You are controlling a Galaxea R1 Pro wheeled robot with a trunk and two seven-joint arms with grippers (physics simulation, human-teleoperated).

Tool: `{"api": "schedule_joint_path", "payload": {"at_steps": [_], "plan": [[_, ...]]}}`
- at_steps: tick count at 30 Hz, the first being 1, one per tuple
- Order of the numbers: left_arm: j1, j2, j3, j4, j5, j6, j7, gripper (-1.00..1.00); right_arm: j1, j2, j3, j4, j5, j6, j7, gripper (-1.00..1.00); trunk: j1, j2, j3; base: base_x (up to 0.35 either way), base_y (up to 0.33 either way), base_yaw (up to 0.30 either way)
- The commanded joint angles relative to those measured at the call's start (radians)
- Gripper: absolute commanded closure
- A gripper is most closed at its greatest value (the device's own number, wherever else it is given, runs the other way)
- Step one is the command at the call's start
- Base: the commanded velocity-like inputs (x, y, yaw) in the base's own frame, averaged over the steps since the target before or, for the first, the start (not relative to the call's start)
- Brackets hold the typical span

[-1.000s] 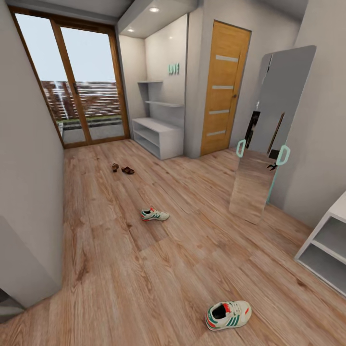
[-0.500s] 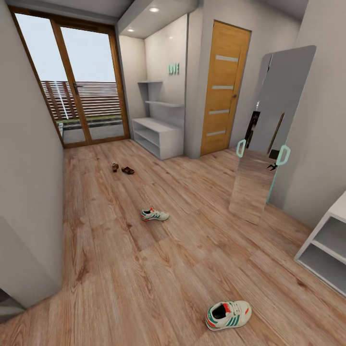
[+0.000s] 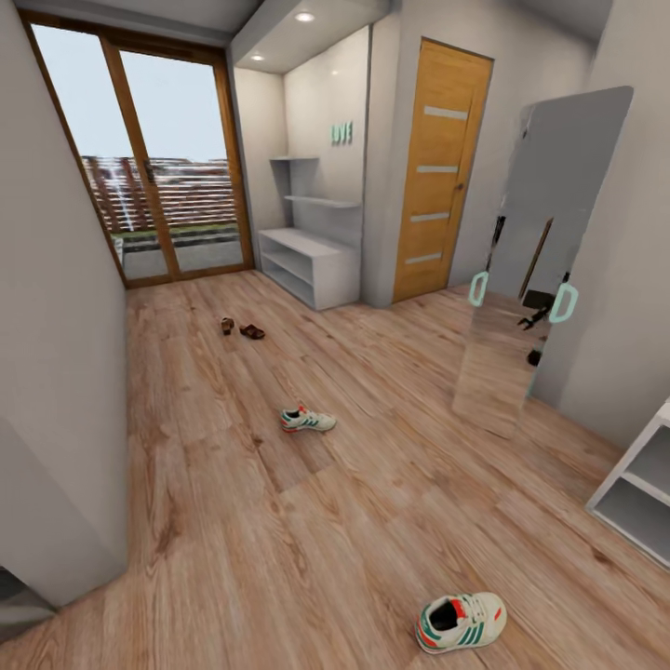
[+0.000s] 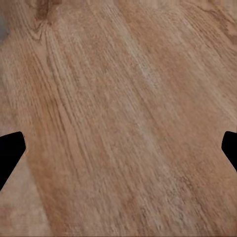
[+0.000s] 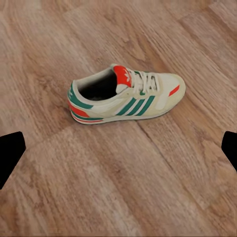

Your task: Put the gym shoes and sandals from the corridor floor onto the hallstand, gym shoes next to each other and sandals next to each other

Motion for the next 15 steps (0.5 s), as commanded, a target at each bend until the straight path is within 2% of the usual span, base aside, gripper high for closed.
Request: {"api": "schedule_joint_path", "payload": {"at_steps": [1,15], "plan": [[-0.001,0.0,-0.001,0.001,0.005,-0.003,0.001,-1.0,0.0,0.0,-0.003,0.0,0.005,-0.003,0.001,-1.0,0.0,0.0,-0.001,0.148,0.271,0.0],[-0.001,0.0,-0.001,0.0,0.005,-0.003,0.0,-1.0,0.0,0.0,-0.003,-0.001,0.004,-0.003,0.001,-1.0,0.0,0.0,-0.001,0.151,0.277,0.0]]}}
